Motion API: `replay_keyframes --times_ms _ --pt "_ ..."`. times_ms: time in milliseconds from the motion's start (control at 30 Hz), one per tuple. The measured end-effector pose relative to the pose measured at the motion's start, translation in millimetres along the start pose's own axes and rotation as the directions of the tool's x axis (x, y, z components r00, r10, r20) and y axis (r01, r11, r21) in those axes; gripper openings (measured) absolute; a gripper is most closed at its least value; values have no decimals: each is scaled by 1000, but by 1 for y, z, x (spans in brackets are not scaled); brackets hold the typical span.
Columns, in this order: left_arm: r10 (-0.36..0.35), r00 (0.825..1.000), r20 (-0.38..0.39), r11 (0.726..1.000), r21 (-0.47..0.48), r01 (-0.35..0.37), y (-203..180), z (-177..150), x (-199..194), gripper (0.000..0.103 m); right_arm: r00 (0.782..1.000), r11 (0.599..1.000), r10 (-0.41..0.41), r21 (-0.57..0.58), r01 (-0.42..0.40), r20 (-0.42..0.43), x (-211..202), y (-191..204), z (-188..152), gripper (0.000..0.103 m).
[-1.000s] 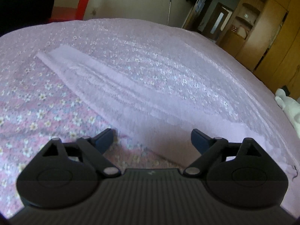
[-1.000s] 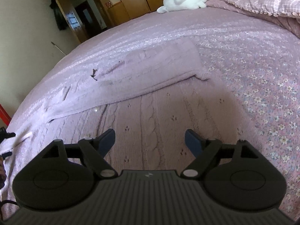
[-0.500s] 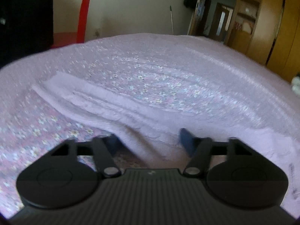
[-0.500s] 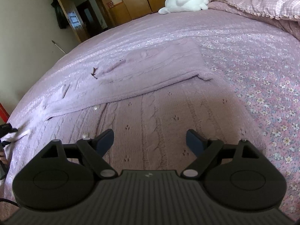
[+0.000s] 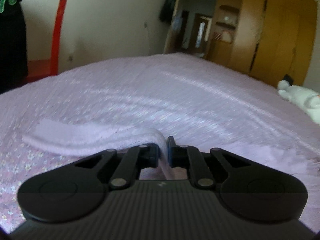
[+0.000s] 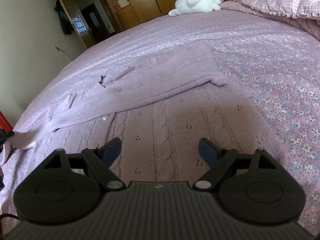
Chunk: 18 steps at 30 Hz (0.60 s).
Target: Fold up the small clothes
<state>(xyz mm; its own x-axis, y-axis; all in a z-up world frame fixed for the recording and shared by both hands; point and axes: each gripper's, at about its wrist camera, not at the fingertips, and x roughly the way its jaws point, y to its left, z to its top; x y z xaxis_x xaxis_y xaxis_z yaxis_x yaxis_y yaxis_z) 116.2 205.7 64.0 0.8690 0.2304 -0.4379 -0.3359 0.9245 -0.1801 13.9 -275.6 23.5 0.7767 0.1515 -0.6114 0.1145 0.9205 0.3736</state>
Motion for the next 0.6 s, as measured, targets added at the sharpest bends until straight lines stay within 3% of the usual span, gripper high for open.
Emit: replay_keyframes --times_ms 233,433,600 --pt "-149 987 62 989 3 149 -39 9 -32 10 1000 1000 6 5 -6 2 -2 0 0 89" --pt "-291 955 58 957 26 290 -83 1 -50 10 1000 1000 10 9 -10 4 -3 -1 -1 89" --pt "-363 931 30 929 80 360 -126 -19 -56 10 1000 1000 9 1 -9 7 -2 -2 -2 89"
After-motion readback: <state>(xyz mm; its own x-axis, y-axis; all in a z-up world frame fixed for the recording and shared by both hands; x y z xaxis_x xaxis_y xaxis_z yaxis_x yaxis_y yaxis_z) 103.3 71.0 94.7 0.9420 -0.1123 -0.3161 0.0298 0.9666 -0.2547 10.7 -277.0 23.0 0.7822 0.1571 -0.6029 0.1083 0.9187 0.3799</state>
